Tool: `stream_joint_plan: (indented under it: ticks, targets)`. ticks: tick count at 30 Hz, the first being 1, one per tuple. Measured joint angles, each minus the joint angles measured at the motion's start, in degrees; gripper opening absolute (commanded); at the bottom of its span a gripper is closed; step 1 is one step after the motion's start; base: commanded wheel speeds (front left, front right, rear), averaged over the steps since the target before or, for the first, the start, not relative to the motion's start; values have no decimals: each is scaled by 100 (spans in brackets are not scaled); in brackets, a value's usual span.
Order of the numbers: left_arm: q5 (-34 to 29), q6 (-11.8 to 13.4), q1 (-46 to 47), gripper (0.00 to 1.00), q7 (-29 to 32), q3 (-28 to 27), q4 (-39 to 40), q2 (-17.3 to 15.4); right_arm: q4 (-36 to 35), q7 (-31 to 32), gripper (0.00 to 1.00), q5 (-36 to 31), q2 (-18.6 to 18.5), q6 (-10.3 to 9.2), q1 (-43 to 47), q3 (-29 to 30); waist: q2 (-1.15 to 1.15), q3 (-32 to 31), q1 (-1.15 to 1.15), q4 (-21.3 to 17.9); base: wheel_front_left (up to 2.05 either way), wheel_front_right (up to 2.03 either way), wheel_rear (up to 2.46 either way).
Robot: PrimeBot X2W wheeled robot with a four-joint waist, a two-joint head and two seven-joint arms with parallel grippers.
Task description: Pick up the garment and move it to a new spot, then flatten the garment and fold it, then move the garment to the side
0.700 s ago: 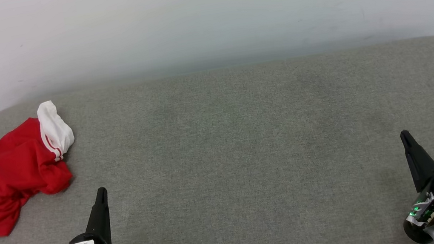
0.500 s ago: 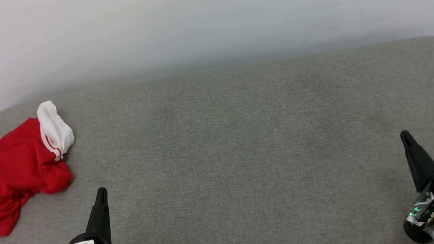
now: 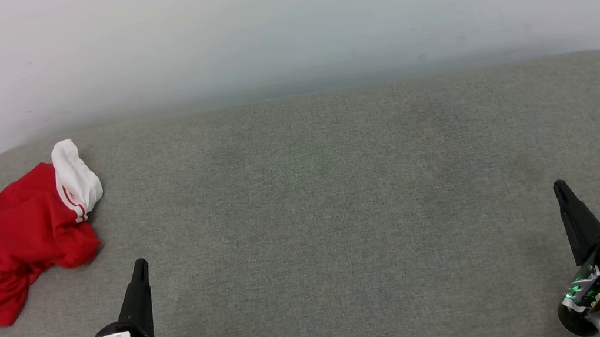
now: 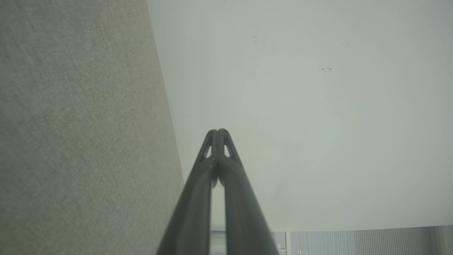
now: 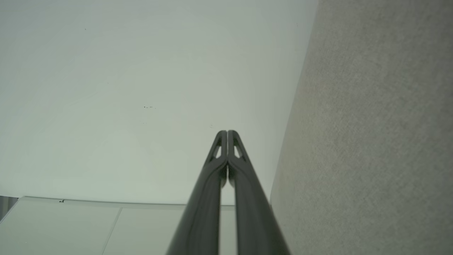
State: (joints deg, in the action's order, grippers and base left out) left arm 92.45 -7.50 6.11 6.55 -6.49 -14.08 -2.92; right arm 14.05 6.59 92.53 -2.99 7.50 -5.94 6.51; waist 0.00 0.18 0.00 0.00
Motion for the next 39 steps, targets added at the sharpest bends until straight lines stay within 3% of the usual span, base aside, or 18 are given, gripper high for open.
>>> stream_joint_plan:
  ticks: [12,13,25,32,39]
  targets:
    - [0,0,0,0,0,0,0,0,0,0,0,0,0,0,0,0,0,0,0,0,0,0,0]
    - [0,0,0,100,0,0,0,0,0,0,100,0,0,0,0,0,0,0,0,0,0,0,0]
    - [-193,2,-233,100,-218,12,-83,27,190,-211,100,-296,4,-1,253,-14,0,6,0,-7,0,0,0]
    - [-886,119,-235,100,-403,-100,125,25,10,-396,100,-1006,5,-1,269,60,0,14,0,-14,0,0,0]
    - [-1847,389,-255,100,-579,-19,443,25,-347,-565,100,-1968,8,-1,289,64,0,27,0,-19,0,0,0]
